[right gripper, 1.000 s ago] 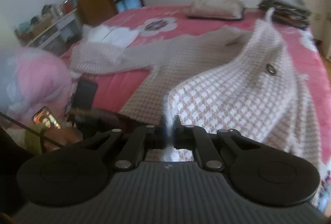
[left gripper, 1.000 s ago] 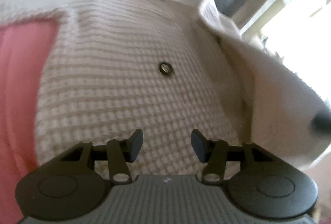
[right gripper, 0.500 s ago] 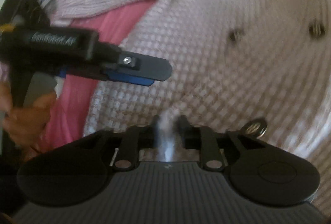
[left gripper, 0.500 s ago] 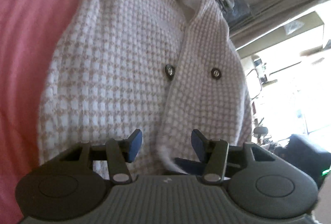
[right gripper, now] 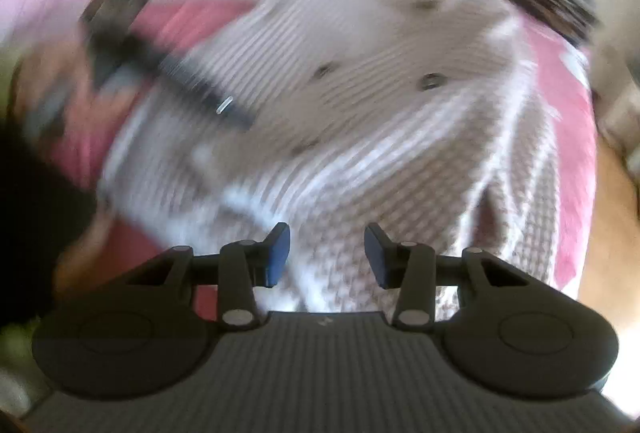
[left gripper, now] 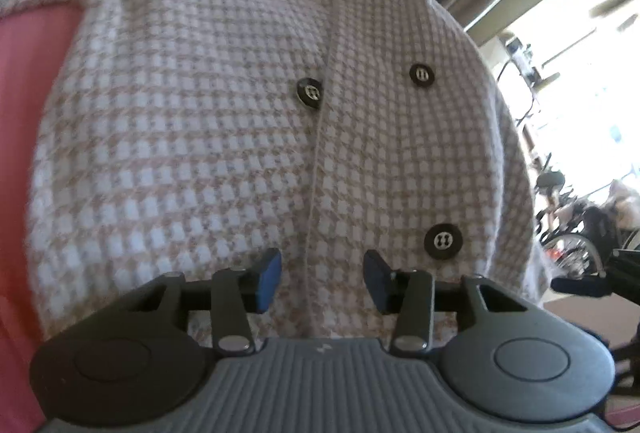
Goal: Fold clothes
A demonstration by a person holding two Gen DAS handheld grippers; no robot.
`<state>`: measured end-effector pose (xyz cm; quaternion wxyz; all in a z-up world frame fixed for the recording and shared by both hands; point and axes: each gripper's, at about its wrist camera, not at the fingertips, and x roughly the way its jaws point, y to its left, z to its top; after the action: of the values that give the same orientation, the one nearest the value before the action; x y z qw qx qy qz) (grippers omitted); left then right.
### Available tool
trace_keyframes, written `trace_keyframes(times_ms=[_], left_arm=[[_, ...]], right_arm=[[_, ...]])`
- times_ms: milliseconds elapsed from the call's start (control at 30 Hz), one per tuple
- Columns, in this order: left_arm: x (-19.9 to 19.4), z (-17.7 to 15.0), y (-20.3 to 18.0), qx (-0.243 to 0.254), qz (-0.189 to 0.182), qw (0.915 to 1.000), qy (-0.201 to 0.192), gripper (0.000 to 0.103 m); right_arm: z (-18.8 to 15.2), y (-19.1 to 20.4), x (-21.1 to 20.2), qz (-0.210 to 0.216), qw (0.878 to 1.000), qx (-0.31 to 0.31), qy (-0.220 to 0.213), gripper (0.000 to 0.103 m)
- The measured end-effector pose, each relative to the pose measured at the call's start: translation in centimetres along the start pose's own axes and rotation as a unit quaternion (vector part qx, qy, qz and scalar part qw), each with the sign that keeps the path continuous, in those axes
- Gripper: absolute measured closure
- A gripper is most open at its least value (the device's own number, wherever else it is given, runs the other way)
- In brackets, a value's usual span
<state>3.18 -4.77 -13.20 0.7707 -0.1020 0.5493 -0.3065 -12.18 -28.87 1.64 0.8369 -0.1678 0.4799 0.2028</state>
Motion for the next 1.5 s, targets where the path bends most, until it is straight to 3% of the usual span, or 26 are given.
trace_keyframes(times_ms=[167,333,367,467,600,700,800,833,900,967,1067,1133,1167,1367,1500], left_arm=[[0.5,-0.2,-1.0,0.023,0.016,0.9996,0.003,0.065],[0.8,-0.4,-0.5,0.020,0.010,0.9997,0.007,0.065],[0.8,-0.4,-0.4,0.019,0.008,0.9998,0.007,0.065],[0.8,-0.4,-0.1,0.015,0.002,0.9998,0.009,0.065],[0.6,-0.3,0.1,0.012,-0.007,0.9999,0.009,0.063],[0.7,-0.2,0.4,0.001,-0.021,0.9997,0.009,0.056],[0.9,-0.2,0.6,-0.007,-0.036,0.9993,0.005,0.048],[1.0,-0.3,0.5,-0.007,-0.039,0.9992,0.002,0.046],[1.2,-0.5,0.4,-0.006,-0.041,0.9991,-0.006,0.045],[1.3,-0.7,0.2,-0.006,-0.040,0.9991,-0.014,0.045],[1.4,-1.1,-0.2,0.002,-0.034,0.9991,-0.026,0.051],[1.5,-1.5,-0.5,0.012,-0.026,0.9990,-0.033,0.068],[1.5,-1.6,-0.7,0.017,-0.021,0.9990,-0.037,0.069],[1.9,-2.2,-0.1,0.013,-0.043,0.9979,-0.047,0.084],[2.4,-2.3,0.4,0.007,-0.080,0.9960,-0.039,0.090]], right_arm=[[0.1,3.0,3.3,-0.006,0.988,-0.142,0.058,0.063],[-0.1,3.7,6.4,-0.022,0.977,-0.193,0.089,0.065],[-0.2,3.6,7.0,-0.031,0.976,-0.196,0.091,0.066],[-0.1,3.0,7.4,-0.044,0.979,-0.180,0.091,0.098],[-0.5,2.1,6.7,-0.050,0.977,-0.179,0.106,0.099],[-0.7,0.3,6.3,-0.021,0.981,-0.142,0.132,0.096],[0.9,-2.4,3.9,0.048,0.990,-0.079,0.105,0.090],[1.9,-3.5,2.8,0.068,0.993,-0.053,0.080,0.087],[4.6,-6.3,1.3,0.094,0.995,0.003,0.021,0.071],[7.7,-9.2,1.0,0.098,0.993,0.051,-0.030,0.064],[12.6,-12.8,2.5,0.074,0.988,0.101,-0.090,0.053],[16.2,-14.8,5.1,0.043,0.985,0.128,-0.109,0.052],[18.0,-15.8,6.7,0.025,0.984,0.138,-0.114,0.051],[26.5,-21.4,15.8,-0.113,0.971,0.174,-0.121,0.042],[29.9,-25.3,21.4,-0.154,0.957,0.221,-0.106,0.040]])
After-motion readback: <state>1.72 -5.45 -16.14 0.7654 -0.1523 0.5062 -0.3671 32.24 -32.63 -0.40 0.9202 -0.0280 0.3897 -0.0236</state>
